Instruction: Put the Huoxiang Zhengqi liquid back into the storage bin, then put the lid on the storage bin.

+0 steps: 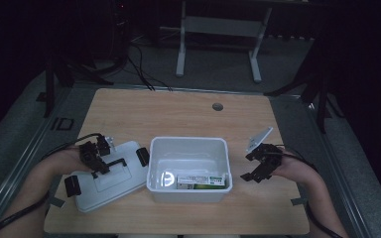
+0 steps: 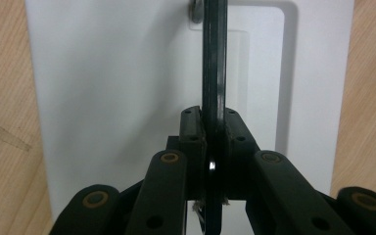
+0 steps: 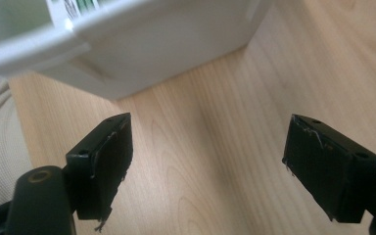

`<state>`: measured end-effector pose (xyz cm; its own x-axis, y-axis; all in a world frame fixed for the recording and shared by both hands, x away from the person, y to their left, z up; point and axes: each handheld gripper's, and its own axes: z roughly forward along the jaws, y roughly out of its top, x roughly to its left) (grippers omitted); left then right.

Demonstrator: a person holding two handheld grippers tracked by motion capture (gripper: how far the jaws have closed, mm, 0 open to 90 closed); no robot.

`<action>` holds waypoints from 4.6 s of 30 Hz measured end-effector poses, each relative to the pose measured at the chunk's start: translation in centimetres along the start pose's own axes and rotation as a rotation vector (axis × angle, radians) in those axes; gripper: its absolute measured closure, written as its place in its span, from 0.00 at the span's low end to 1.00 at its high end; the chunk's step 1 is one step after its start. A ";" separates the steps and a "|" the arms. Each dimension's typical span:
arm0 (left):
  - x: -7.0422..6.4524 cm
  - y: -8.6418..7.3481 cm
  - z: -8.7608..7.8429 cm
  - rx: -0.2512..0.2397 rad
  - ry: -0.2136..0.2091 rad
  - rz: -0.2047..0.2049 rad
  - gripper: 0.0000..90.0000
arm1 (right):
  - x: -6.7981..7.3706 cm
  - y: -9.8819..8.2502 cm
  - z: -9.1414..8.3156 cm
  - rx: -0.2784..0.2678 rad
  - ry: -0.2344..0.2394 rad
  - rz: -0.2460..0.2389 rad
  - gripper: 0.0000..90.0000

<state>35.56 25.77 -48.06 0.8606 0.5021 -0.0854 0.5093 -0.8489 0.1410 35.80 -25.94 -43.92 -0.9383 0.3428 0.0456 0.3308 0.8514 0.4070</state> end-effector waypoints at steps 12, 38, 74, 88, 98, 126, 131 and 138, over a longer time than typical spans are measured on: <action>0.4 -0.1 0.0 -0.024 -0.017 -0.005 0.93 | -0.1 -1.9 2.3 0.017 0.000 0.033 0.20; -0.4 -2.8 -7.4 -0.040 0.040 -0.028 0.93 | -0.4 -4.5 3.4 -0.056 -0.032 0.094 0.20; -5.2 4.4 -15.6 -0.121 0.089 0.157 0.93 | 0.1 -4.3 3.6 -0.079 -0.023 0.081 0.20; -7.3 9.1 -14.6 -0.115 0.063 0.249 0.93 | 0.3 -4.3 3.9 -0.093 -0.016 0.077 0.20; -8.5 12.3 -13.8 -0.117 0.049 0.291 0.93 | 0.4 -4.4 4.0 -0.094 -0.013 0.080 0.20; -12.6 20.9 -12.2 -0.158 -0.007 0.457 0.93 | 0.4 -4.8 3.6 -0.107 -0.012 0.078 0.20; -12.9 21.7 -11.4 -0.144 -0.016 0.472 0.93 | 0.4 -5.1 3.5 -0.111 -0.012 0.088 0.20; -12.7 22.2 -10.3 -0.122 -0.018 0.473 0.93 | 0.4 -5.3 3.6 -0.116 -0.011 0.086 0.20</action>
<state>35.96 2.26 -33.73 0.9981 0.0617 -0.0012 0.0595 -0.9573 0.2829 34.04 -28.90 -49.36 -0.9057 0.4171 0.0751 0.3953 0.7675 0.5047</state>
